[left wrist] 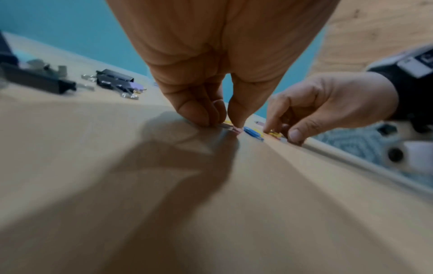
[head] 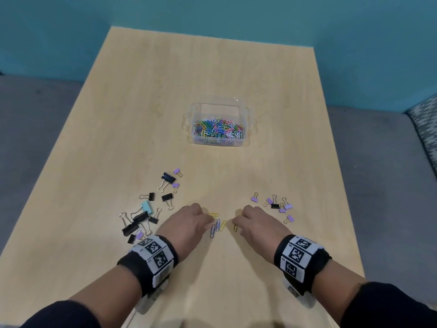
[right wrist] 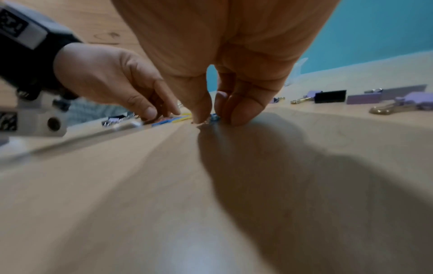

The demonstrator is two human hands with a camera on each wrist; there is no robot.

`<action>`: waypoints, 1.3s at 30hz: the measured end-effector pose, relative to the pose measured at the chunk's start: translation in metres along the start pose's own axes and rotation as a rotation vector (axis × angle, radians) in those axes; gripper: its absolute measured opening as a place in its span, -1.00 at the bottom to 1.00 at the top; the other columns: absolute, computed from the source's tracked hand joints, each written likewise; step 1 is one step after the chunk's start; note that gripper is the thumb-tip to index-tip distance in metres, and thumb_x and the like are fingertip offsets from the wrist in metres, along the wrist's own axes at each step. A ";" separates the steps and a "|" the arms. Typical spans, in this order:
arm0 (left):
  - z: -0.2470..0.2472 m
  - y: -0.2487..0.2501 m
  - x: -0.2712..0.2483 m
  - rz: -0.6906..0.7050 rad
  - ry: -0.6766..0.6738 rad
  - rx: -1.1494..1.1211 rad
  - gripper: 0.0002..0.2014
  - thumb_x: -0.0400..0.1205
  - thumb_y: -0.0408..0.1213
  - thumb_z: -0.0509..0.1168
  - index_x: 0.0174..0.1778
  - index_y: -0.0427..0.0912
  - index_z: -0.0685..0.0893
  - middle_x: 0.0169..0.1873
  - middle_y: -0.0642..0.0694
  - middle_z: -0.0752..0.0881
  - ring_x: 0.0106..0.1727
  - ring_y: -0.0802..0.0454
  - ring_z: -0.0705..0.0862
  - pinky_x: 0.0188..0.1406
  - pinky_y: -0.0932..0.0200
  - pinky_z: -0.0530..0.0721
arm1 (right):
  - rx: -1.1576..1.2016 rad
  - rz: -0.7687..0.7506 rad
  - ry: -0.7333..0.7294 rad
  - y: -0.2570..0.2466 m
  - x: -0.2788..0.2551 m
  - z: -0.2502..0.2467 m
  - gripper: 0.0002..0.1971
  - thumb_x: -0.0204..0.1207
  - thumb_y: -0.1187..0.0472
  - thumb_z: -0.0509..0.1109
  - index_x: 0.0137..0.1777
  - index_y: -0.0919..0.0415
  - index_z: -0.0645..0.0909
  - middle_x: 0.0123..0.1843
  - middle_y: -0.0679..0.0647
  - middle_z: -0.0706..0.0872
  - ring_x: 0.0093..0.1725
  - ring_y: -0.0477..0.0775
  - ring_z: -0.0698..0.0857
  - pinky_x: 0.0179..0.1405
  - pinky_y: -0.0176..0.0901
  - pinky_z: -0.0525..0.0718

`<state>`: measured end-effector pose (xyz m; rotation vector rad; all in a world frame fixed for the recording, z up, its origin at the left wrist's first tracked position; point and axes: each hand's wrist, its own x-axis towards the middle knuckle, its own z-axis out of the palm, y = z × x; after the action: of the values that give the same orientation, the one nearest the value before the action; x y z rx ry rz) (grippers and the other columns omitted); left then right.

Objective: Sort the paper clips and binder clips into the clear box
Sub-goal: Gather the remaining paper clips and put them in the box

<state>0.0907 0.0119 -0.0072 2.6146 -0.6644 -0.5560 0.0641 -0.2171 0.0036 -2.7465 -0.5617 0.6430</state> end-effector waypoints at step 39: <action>-0.012 0.042 0.045 -0.366 -0.169 0.036 -0.87 0.50 -0.41 0.22 -0.07 -0.16 0.56 0.01 -0.15 0.55 0.01 -0.13 0.58 -0.11 0.11 0.56 | 0.194 0.433 -0.017 -0.042 0.031 -0.010 -0.86 0.49 0.35 0.19 0.02 0.19 0.45 0.10 0.17 0.53 0.10 0.22 0.51 -0.12 -0.07 0.44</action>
<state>0.1171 -0.0422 0.0092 2.7600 -0.2413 -0.8873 0.0811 -0.1682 0.0149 -2.6903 0.1000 0.7681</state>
